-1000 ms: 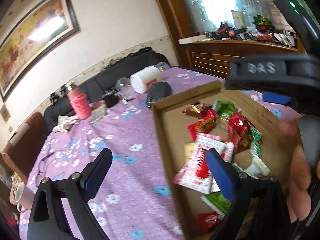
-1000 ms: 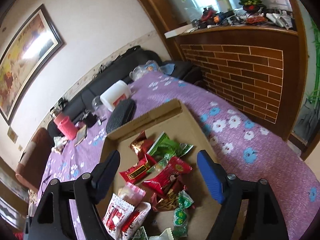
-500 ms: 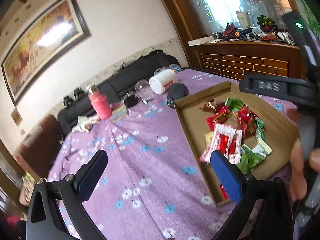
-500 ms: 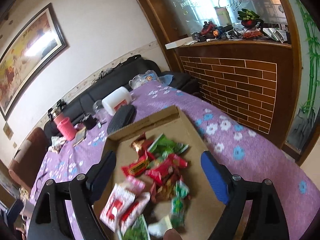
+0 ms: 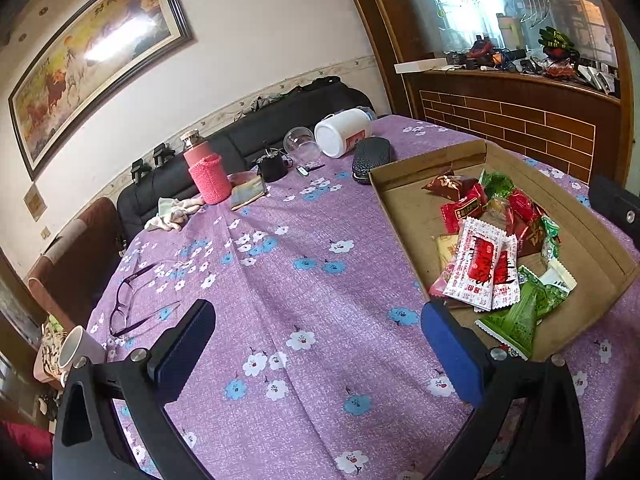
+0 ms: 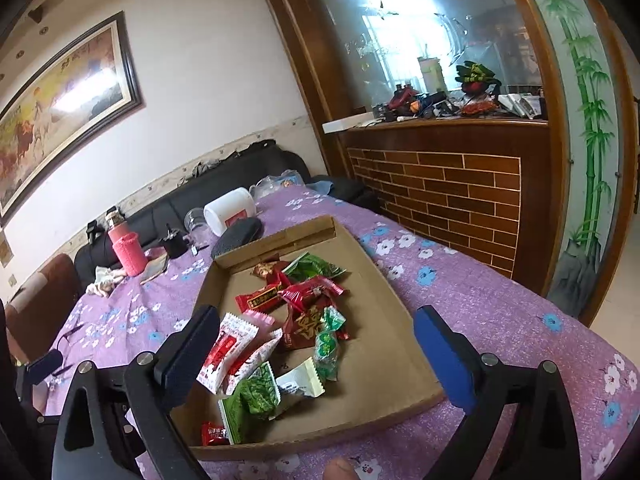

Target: Organize snacks

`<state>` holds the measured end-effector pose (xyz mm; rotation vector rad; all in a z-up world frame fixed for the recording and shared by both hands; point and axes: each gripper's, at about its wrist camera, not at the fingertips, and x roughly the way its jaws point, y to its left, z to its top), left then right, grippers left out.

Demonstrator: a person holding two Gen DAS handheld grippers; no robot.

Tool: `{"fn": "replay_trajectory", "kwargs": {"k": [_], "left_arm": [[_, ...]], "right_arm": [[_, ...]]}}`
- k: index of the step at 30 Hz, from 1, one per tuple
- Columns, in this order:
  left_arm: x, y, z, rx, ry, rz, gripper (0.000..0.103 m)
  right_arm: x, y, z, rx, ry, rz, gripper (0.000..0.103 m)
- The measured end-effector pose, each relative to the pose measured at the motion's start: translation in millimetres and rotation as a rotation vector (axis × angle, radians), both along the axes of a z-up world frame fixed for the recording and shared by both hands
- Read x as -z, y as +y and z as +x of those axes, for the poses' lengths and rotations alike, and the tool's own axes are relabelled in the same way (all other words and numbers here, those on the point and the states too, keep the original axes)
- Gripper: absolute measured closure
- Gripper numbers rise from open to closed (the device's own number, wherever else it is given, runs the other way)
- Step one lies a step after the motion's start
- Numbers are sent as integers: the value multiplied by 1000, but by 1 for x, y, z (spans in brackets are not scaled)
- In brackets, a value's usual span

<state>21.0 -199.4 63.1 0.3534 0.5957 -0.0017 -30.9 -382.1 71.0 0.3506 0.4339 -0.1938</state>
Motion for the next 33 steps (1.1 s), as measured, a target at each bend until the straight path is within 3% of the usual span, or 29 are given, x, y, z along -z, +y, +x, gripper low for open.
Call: {"fn": "replay_trajectory", "kwargs": {"k": [33], "left_arm": [[3,-7,-1,1,-8,41,1]], "right_arm": [[2,2,6,-26,17,5,4]]}}
